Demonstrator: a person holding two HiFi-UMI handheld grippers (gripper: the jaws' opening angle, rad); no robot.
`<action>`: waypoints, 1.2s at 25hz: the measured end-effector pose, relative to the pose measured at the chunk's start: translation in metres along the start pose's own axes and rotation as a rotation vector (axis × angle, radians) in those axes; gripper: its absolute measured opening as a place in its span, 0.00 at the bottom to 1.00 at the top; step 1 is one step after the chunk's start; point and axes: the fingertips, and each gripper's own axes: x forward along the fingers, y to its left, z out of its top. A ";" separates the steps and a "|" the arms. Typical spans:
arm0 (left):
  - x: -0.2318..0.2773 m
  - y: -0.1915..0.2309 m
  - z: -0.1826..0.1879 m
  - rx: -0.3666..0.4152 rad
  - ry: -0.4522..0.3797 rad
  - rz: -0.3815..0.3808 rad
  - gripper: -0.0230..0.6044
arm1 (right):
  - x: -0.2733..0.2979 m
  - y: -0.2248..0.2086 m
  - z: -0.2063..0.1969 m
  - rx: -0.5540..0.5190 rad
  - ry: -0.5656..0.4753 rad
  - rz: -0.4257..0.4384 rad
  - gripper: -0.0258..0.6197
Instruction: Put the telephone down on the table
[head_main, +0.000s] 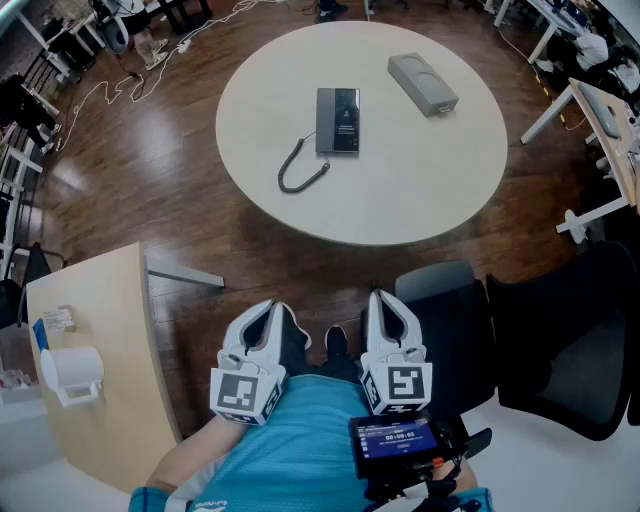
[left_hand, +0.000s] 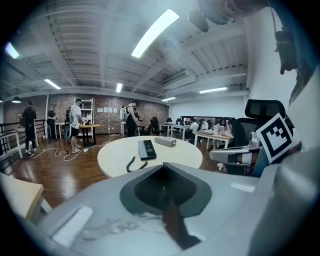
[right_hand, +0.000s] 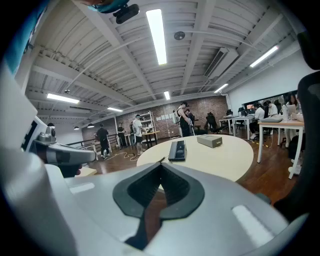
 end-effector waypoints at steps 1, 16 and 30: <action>0.004 0.002 -0.001 -0.002 0.002 -0.005 0.06 | 0.005 0.000 -0.001 -0.003 0.003 0.000 0.03; 0.088 0.072 0.043 -0.021 -0.066 -0.137 0.06 | 0.094 0.008 0.035 -0.059 0.024 -0.106 0.03; 0.133 0.171 0.061 0.017 -0.082 -0.150 0.06 | 0.177 0.038 0.070 -0.074 0.001 -0.177 0.03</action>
